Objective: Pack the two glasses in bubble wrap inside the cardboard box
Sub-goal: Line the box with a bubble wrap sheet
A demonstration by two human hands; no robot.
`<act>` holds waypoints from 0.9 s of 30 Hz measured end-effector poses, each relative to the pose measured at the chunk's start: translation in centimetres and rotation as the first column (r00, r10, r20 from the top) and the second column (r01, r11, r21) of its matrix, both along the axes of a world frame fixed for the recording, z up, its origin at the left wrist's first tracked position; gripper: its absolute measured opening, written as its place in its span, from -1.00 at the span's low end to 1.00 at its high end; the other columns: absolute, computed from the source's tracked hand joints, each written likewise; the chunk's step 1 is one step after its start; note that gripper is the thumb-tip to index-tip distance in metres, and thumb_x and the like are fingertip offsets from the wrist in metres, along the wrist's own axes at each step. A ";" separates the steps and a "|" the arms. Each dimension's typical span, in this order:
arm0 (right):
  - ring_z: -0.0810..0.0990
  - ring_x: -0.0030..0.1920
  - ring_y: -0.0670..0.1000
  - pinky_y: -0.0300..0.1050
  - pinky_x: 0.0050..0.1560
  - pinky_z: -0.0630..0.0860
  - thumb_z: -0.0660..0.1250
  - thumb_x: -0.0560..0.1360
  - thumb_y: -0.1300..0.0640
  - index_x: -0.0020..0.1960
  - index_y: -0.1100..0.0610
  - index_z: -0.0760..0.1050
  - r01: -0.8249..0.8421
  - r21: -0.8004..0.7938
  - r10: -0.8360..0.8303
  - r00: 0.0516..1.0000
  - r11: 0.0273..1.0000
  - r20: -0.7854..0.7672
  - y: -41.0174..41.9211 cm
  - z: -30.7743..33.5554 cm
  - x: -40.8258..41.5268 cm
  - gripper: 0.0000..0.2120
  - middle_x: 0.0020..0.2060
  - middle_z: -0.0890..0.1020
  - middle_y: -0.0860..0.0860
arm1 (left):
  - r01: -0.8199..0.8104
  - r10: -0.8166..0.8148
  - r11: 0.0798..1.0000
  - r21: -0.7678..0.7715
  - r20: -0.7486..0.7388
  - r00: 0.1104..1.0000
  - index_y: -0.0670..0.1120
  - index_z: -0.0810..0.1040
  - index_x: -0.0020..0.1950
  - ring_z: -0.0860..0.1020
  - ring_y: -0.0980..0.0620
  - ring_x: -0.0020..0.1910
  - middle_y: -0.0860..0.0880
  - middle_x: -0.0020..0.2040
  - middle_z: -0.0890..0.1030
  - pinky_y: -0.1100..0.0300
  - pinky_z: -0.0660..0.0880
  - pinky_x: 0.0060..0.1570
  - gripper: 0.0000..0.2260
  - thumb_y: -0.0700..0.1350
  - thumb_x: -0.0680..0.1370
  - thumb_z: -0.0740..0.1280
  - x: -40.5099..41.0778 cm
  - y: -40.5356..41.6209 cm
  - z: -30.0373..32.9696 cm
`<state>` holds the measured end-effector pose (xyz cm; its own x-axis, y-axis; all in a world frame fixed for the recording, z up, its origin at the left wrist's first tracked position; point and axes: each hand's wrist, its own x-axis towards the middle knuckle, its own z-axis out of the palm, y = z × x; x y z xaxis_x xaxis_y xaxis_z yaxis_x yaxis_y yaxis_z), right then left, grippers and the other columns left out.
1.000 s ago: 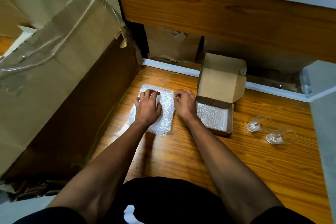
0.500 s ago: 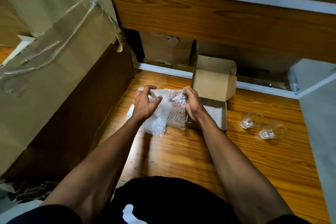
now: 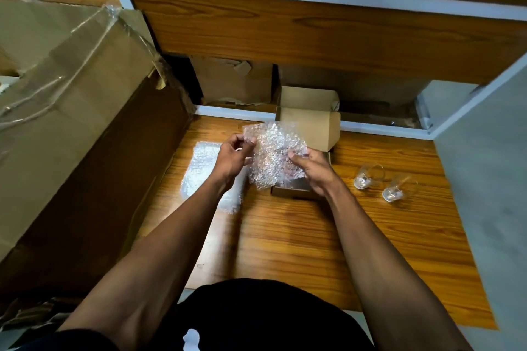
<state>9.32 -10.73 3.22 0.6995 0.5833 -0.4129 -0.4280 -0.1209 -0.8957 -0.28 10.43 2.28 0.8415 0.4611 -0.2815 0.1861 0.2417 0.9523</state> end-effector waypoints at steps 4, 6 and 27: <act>0.32 0.56 0.13 0.13 0.59 0.13 0.52 0.53 0.13 0.64 0.23 0.12 0.120 0.036 -0.119 0.992 0.992 -0.048 -1.3 1.5 -0.9 -0.16 0.56 0.36 0.15 | 0.089 -0.090 0.996 -0.015 -0.067 0.994 -0.06 0.48 0.33 0.63 0.05 -0.04 -0.01 0.03 0.54 0.23 0.54 -0.25 -0.59 -0.20 0.55 0.54 0.1 -2.2 0.2; 0.25 0.60 0.16 0.17 0.58 0.11 0.51 0.54 0.07 0.67 0.19 0.06 0.131 0.013 -0.130 0.991 0.991 -0.039 -1.9 1.8 -1.1 -0.11 0.60 0.26 0.13 | 0.093 -0.094 0.996 -0.013 -0.075 0.993 -0.11 0.45 0.38 0.61 0.07 -0.08 0.00 -0.01 0.52 0.32 0.55 -0.27 -0.54 -0.27 0.55 0.53 0.2 -2.9 -0.1; 0.68 0.16 0.06 -0.05 0.22 0.61 0.45 0.50 0.43 0.29 0.11 0.52 0.219 -0.061 -0.220 0.975 0.974 -0.006 -8.9 2.2 -0.2 -0.57 0.12 0.70 0.08 | 0.220 -0.212 0.953 0.210 -0.061 0.975 -0.08 0.63 0.19 0.66 0.06 -0.01 -0.03 0.01 0.69 0.28 0.60 -0.11 -0.81 -0.25 0.60 0.47 1.7 -8.1 1.2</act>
<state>9.11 -19.62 5.41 0.8025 0.3901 -0.4514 -0.4608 -0.0753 -0.8843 1.45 2.37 3.44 0.9186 0.3222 -0.2288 0.2473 -0.0172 0.9688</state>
